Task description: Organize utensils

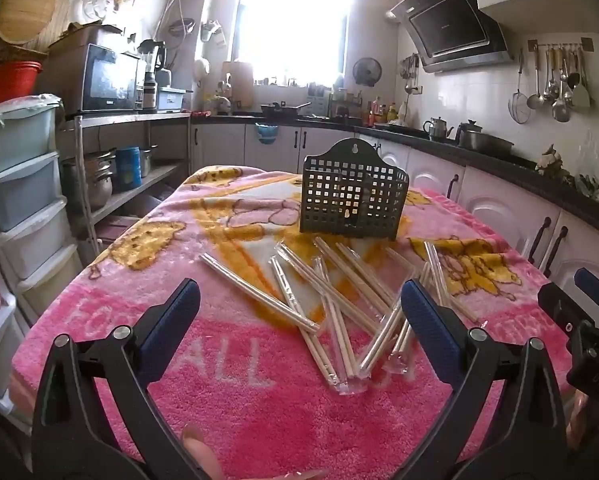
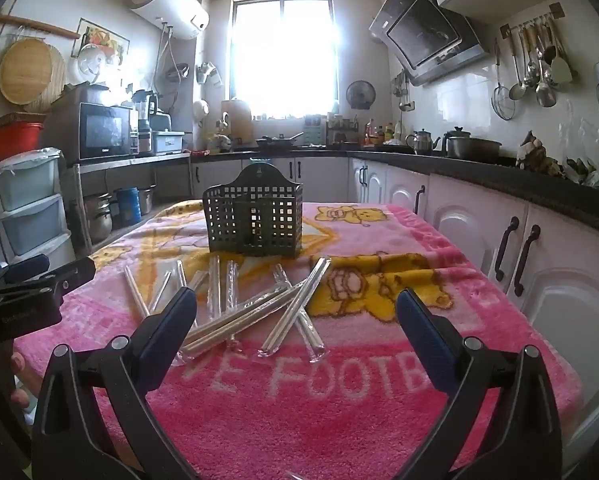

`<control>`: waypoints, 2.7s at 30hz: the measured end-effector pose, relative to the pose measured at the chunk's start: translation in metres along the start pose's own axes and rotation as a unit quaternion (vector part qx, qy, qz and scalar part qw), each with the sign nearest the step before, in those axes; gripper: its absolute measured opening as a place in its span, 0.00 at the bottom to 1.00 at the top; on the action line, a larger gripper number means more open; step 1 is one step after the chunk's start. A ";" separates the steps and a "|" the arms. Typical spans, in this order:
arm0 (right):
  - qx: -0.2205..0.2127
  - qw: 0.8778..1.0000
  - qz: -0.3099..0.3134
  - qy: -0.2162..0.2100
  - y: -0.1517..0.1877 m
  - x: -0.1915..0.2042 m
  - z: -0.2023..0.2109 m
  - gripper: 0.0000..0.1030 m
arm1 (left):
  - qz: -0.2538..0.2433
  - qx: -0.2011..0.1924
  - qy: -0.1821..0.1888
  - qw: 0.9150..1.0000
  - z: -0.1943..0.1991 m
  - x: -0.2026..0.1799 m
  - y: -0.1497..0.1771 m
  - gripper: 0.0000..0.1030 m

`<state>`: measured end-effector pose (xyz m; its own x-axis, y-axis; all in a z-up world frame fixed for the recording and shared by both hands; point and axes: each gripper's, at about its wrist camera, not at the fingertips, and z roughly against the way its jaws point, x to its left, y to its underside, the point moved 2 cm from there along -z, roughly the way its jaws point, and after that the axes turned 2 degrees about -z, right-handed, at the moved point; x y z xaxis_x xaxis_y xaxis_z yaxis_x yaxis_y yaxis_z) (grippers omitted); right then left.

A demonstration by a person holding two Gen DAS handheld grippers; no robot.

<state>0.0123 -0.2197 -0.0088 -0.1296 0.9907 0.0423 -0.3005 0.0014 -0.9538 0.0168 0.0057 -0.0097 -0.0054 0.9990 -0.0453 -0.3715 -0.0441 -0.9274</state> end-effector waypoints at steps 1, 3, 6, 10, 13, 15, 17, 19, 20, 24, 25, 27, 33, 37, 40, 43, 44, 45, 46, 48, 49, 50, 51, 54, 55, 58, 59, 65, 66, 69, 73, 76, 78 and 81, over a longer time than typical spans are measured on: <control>0.000 1.000 -0.001 0.000 -0.001 -0.001 0.000 0.94 | 0.000 0.000 0.000 1.000 0.000 0.000 0.000 0.90; 0.000 1.000 0.001 0.001 -0.001 0.000 0.000 0.94 | 0.000 -0.001 0.000 1.000 0.000 -0.001 0.000 0.90; 0.000 1.000 0.001 0.001 -0.001 -0.001 -0.001 0.94 | -0.002 -0.001 -0.001 1.000 -0.001 -0.004 -0.003 0.90; 0.000 1.000 0.000 0.001 -0.001 -0.001 0.000 0.94 | -0.002 -0.001 -0.001 1.000 0.000 -0.004 -0.005 0.90; -0.001 1.000 0.001 0.002 -0.001 -0.002 0.001 0.94 | -0.003 0.000 0.000 1.000 0.000 -0.005 -0.007 0.90; 0.000 1.000 0.000 0.003 -0.004 -0.001 -0.001 0.94 | -0.003 -0.001 -0.001 1.000 0.000 -0.005 -0.006 0.90; -0.001 1.000 -0.001 0.003 -0.004 -0.001 -0.001 0.94 | -0.003 -0.002 -0.002 1.000 0.000 -0.005 -0.007 0.90; -0.002 1.000 0.001 0.003 -0.004 -0.001 -0.001 0.94 | -0.002 0.000 -0.001 1.000 0.000 -0.005 -0.006 0.90; -0.002 1.000 0.001 0.003 -0.004 -0.001 -0.001 0.94 | -0.002 -0.001 0.000 1.000 0.000 -0.005 -0.006 0.90; -0.002 1.000 0.000 0.003 -0.004 -0.001 -0.001 0.94 | -0.002 -0.001 -0.001 1.000 0.000 -0.005 -0.006 0.90; -0.001 1.000 0.000 0.002 -0.004 -0.001 -0.001 0.94 | -0.002 -0.001 -0.001 1.000 0.000 -0.005 -0.006 0.90; 0.002 1.000 -0.001 0.001 -0.005 0.000 -0.003 0.94 | -0.002 -0.001 -0.001 1.000 0.000 -0.005 -0.006 0.90; 0.002 1.000 -0.001 -0.001 -0.004 0.000 -0.004 0.94 | -0.002 -0.002 -0.001 1.000 0.000 -0.005 -0.005 0.90; 0.001 1.000 0.001 0.000 -0.004 0.002 -0.004 0.94 | -0.002 -0.002 -0.001 1.000 0.000 -0.005 -0.006 0.90; 0.003 1.000 -0.001 0.000 -0.004 0.001 -0.004 0.94 | -0.001 -0.001 -0.002 1.000 0.000 -0.005 -0.006 0.90; 0.002 1.000 -0.001 0.000 -0.004 0.003 -0.005 0.94 | -0.001 0.001 -0.003 1.000 -0.001 -0.005 -0.008 0.90; 0.002 1.000 -0.001 0.000 -0.004 0.002 -0.005 0.94 | -0.001 0.001 -0.004 1.000 -0.001 -0.005 -0.008 0.89; 0.003 1.000 -0.002 -0.001 -0.004 0.003 -0.005 0.94 | -0.001 0.003 -0.005 1.000 -0.002 -0.005 -0.008 0.89; 0.005 1.000 -0.002 -0.001 -0.004 0.002 -0.005 0.94 | -0.001 0.004 -0.004 1.000 -0.003 -0.006 -0.008 0.90; 0.005 1.000 -0.001 -0.001 -0.003 0.003 -0.004 0.94 | 0.000 0.002 -0.002 1.000 -0.003 -0.006 -0.007 0.90; 0.005 1.000 -0.001 -0.001 -0.002 0.004 -0.006 0.94 | 0.001 0.000 -0.001 1.000 -0.003 -0.005 -0.006 0.90; 0.005 1.000 -0.002 -0.001 -0.001 0.003 -0.006 0.94 | 0.001 -0.001 0.000 1.000 -0.003 -0.005 -0.006 0.90; 0.006 1.000 -0.002 -0.001 -0.001 0.003 -0.006 0.94 | 0.002 -0.001 0.000 1.000 -0.003 -0.006 -0.006 0.90; 0.007 1.000 -0.004 -0.002 -0.001 0.003 -0.007 0.94 | 0.003 0.000 0.000 1.000 -0.003 -0.005 -0.005 0.90; 0.009 1.000 -0.003 -0.002 -0.001 0.002 -0.008 0.94 | 0.003 0.001 0.000 1.000 -0.003 -0.005 -0.005 0.90; 0.012 1.000 -0.001 -0.008 0.000 0.002 -0.008 0.94 | 0.005 0.003 0.004 1.000 -0.003 -0.005 -0.004 0.90; 0.014 1.000 0.001 -0.010 0.000 0.002 -0.009 0.94 | 0.008 0.001 0.011 1.000 -0.003 -0.004 -0.004 0.90; 0.029 0.999 0.010 -0.022 -0.002 0.003 -0.019 0.94 | 0.022 0.014 0.009 1.000 -0.012 0.005 -0.002 0.90; 0.034 0.999 0.015 -0.025 -0.003 0.004 -0.023 0.94 | 0.024 0.018 0.008 1.000 -0.014 0.007 -0.001 0.90; 0.042 0.998 0.016 -0.035 -0.005 0.006 -0.029 0.94 | 0.032 0.024 0.000 0.999 -0.017 0.014 0.000 0.90; 0.049 0.997 0.027 -0.050 -0.014 0.012 -0.041 0.94 | 0.041 0.029 -0.003 0.999 -0.020 0.022 0.000 0.89; 0.058 0.996 0.024 -0.062 -0.020 0.014 -0.052 0.94 | 0.044 0.032 -0.010 0.998 -0.023 0.027 0.000 0.90; 0.068 0.995 0.022 -0.068 -0.024 0.014 -0.060 0.94 | 0.050 0.037 -0.007 0.998 -0.026 0.031 0.000 0.90; 0.075 0.994 0.032 -0.068 -0.027 0.018 -0.071 0.94 | 0.054 0.045 -0.015 0.997 -0.032 0.038 -0.002 0.90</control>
<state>0.0855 -0.1926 -0.0038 -0.2771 0.9603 0.0329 -0.4241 -0.0915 -0.9010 0.0469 0.0431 -0.0216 -0.0765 0.9884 -0.1310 -0.4495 -0.1515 -0.8803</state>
